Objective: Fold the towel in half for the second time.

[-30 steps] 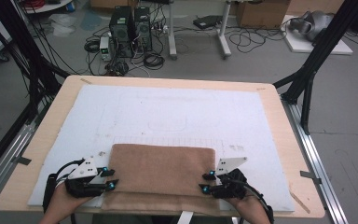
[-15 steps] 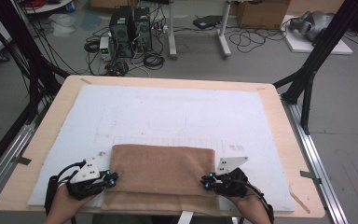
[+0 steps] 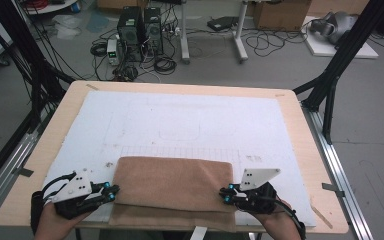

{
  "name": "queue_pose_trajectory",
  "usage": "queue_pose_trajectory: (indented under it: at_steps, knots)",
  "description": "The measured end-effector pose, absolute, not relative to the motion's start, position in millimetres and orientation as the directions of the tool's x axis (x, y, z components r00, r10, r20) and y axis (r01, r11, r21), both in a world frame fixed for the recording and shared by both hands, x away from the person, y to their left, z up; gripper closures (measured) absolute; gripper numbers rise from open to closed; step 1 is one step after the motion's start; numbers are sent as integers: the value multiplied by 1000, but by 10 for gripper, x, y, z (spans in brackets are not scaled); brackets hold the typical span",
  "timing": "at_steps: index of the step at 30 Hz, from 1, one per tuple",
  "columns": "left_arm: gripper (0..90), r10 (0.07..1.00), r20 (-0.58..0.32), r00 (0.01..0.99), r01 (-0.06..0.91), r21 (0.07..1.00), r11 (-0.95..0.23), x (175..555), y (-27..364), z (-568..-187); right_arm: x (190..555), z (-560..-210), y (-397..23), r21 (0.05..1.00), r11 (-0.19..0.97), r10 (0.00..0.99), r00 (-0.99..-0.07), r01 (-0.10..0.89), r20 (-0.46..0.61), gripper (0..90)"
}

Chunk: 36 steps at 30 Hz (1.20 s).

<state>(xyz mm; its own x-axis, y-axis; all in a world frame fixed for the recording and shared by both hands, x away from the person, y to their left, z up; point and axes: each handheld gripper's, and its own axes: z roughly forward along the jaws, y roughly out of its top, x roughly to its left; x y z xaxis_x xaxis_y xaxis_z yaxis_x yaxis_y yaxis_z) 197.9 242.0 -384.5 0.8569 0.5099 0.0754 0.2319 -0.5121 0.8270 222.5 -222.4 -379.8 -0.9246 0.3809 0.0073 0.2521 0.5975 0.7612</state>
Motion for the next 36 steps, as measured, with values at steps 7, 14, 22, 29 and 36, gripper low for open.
queue_pose_trajectory:
  at_steps: [7,14,22,29,36]
  knots:
    - [785,465,37,884,251,803,-541,1768,2417,-4024,2064,-3895,-2232,736,621,346,-937,271,52,775]
    - [680,502,12,865,286,810,-512,1882,2440,-4153,2118,-3952,-2285,756,579,377,-922,305,83,734]
    - [754,471,10,882,291,776,-560,1875,2337,-4344,2103,-4263,-2205,708,619,359,-924,340,130,736]
    - [693,475,29,879,274,785,-555,1869,2338,-4266,2108,-4242,-2254,724,596,370,-919,347,137,671]
    - [579,552,24,834,291,830,-476,2139,2444,-4073,2349,-4047,-2355,761,534,461,-881,368,102,568]
